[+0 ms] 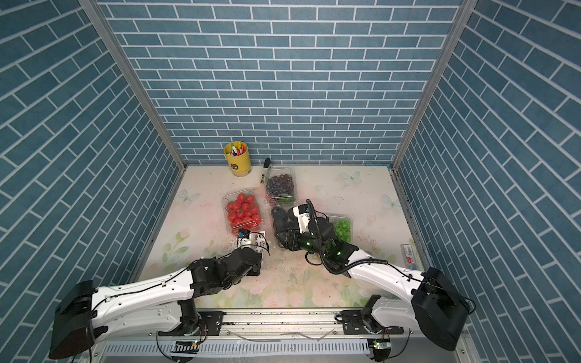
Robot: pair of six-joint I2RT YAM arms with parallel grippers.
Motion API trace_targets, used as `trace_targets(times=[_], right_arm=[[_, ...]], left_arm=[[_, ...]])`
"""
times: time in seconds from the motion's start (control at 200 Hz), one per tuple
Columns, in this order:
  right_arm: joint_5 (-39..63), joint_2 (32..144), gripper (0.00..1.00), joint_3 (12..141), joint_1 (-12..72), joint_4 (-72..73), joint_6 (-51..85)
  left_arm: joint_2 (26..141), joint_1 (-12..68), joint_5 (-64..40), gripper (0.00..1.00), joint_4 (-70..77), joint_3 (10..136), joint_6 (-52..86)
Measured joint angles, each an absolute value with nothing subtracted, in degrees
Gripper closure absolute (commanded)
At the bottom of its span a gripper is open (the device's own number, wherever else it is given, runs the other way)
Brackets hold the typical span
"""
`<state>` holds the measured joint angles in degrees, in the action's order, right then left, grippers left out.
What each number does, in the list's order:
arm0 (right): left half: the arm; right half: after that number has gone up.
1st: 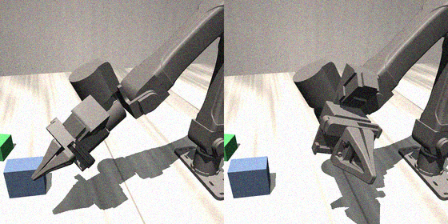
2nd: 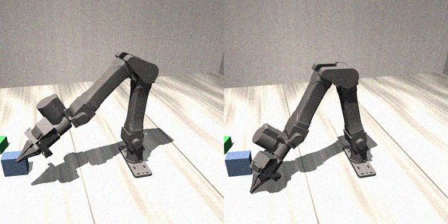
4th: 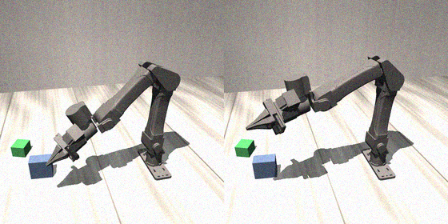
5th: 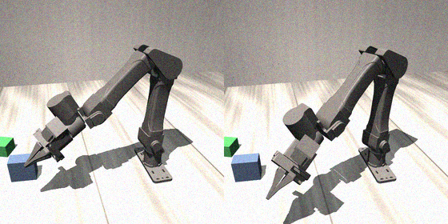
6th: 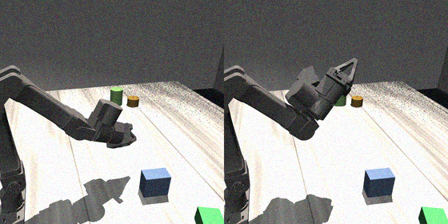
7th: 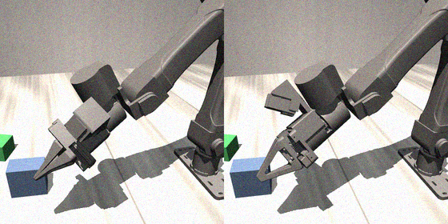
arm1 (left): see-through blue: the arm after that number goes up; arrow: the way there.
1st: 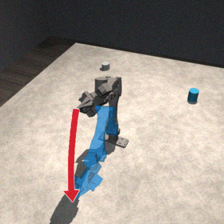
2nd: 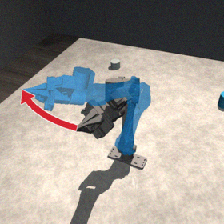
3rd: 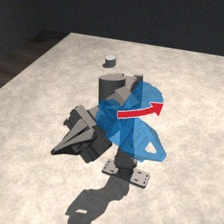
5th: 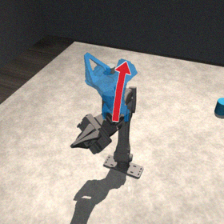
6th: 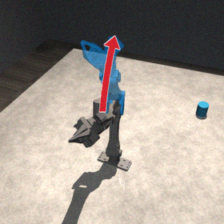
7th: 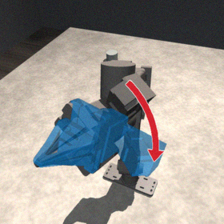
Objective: Label fruit boxes
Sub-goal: Pick up the label sticker from the center of the board.
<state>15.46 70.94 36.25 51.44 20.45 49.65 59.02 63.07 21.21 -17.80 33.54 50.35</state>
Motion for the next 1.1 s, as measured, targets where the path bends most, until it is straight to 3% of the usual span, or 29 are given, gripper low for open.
trace_targets(times=[0.695, 0.815, 1.005, 1.1], right_arm=[[21.87, 80.36, 0.61, 36.27, 52.66, 33.52, 54.24], [22.06, 80.97, 0.68, 36.27, 52.69, 34.02, 54.59], [22.33, 81.19, 1.00, 36.27, 52.73, 34.83, 55.57], [22.37, 81.19, 1.00, 36.27, 52.73, 35.20, 55.70]], left_arm=[[56.88, 63.05, 16.78, 0.76, -13.10, 33.54, 49.19], [56.88, 63.07, 16.32, 0.76, -12.51, 33.54, 49.17], [56.88, 63.07, 15.73, 0.75, -11.92, 33.54, 49.17], [56.88, 63.05, 15.57, 0.72, -11.90, 33.54, 49.17]])
